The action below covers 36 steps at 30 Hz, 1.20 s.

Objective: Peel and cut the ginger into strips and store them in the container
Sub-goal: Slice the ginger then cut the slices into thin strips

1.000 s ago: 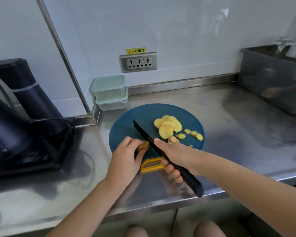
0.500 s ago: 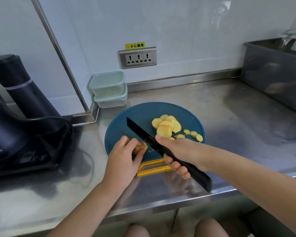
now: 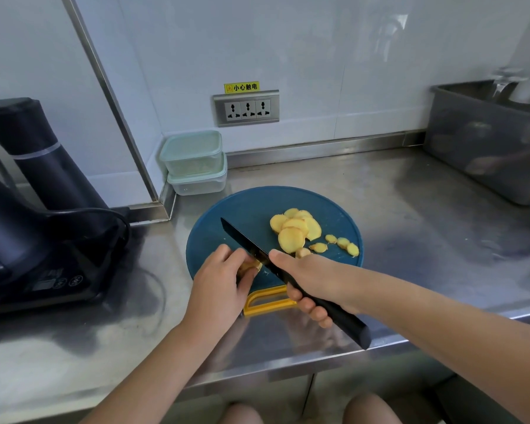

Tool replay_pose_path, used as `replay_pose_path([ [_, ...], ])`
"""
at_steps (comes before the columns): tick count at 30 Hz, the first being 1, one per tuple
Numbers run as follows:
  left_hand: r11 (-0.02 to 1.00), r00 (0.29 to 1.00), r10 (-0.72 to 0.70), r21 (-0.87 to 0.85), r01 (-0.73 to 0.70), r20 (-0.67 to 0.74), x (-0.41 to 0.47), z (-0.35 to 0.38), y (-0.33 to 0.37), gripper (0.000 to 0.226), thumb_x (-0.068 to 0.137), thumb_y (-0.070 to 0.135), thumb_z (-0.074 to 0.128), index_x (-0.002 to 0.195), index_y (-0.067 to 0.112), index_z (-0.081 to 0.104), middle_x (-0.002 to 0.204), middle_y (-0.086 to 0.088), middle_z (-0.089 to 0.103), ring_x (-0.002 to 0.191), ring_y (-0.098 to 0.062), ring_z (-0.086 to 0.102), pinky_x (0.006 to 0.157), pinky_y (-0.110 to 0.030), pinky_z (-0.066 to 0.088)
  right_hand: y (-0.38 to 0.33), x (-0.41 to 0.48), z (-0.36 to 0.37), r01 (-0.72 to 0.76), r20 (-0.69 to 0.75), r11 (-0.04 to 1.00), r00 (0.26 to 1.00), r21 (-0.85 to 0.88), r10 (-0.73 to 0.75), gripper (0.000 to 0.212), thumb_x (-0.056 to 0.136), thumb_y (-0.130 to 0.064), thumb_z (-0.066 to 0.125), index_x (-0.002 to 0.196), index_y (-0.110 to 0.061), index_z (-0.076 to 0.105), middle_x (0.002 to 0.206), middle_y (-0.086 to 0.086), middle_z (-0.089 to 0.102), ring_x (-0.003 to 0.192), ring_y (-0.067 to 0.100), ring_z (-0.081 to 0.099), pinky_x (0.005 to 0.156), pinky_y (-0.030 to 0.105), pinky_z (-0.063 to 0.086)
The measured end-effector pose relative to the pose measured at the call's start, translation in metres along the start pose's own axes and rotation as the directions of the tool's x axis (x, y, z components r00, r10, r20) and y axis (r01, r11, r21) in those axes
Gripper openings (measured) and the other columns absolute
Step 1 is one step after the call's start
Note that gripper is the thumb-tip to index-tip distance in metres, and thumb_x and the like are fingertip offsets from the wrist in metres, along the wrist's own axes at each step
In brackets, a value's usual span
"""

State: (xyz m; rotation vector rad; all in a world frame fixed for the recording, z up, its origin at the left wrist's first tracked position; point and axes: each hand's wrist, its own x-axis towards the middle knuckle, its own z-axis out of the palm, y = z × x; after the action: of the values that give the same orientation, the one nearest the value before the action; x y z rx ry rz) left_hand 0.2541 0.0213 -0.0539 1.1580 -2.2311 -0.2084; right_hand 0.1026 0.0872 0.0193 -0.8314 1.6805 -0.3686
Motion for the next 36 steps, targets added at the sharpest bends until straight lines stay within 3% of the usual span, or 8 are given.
replay_pose_path([
  [5,1.0,1.0,0.018,0.0,-0.018,-0.009,0.001,0.0,-0.001,0.012,0.08,0.018,0.073,0.089,0.018,0.066,0.076,0.011,0.038,0.066,-0.008,0.04,0.053,-0.007,0.021,0.0,0.005,0.009,-0.003,-0.05,0.998,0.999,-0.056,0.0,0.065,0.091,-0.072,0.03,0.065,-0.014,0.042,0.048,0.0,0.039,0.039,0.013,0.034,0.043,0.024,0.033],
  [12,1.0,0.999,0.027,0.0,-0.027,-0.033,0.001,0.002,-0.005,0.013,0.077,0.017,0.075,0.082,0.018,0.063,0.075,0.013,0.037,0.065,-0.006,0.038,0.053,-0.007,0.019,-0.009,0.015,0.011,-0.06,-0.052,0.997,0.997,-0.047,0.058,0.065,0.091,-0.073,0.031,0.066,-0.014,0.042,0.046,-0.001,0.038,0.035,0.012,0.033,0.04,0.019,0.032],
  [20,0.997,1.0,0.005,-0.076,-0.005,-0.013,0.001,0.005,-0.009,0.01,0.081,0.02,0.071,0.091,0.021,0.067,0.081,0.011,0.047,0.073,-0.007,0.046,0.058,-0.008,0.027,-0.001,0.017,-0.007,-0.011,0.06,0.983,0.998,0.183,0.0,0.062,0.094,-0.067,0.033,0.058,-0.017,0.039,0.046,-0.003,0.034,0.035,0.011,0.028,0.035,0.019,0.027],
  [28,0.997,1.0,-0.005,-0.075,0.005,0.004,0.002,0.002,-0.007,0.009,0.082,0.023,0.069,0.091,0.019,0.067,0.081,0.009,0.047,0.076,-0.008,0.046,0.06,-0.007,0.028,-0.004,0.014,-0.01,0.035,0.028,0.996,0.999,0.079,-0.038,0.063,0.093,-0.069,0.033,0.058,-0.016,0.04,0.046,-0.002,0.035,0.035,0.012,0.029,0.036,0.019,0.028],
  [36,0.998,1.0,-0.01,-0.058,0.01,0.006,0.001,0.001,-0.005,0.01,0.084,0.025,0.068,0.094,0.021,0.066,0.08,0.013,0.042,0.075,-0.005,0.043,0.057,-0.007,0.027,-0.005,0.01,-0.007,0.016,0.084,0.993,0.996,0.12,-0.026,0.063,0.093,-0.068,0.034,0.057,-0.017,0.041,0.047,-0.003,0.035,0.034,0.011,0.03,0.035,0.018,0.029],
])
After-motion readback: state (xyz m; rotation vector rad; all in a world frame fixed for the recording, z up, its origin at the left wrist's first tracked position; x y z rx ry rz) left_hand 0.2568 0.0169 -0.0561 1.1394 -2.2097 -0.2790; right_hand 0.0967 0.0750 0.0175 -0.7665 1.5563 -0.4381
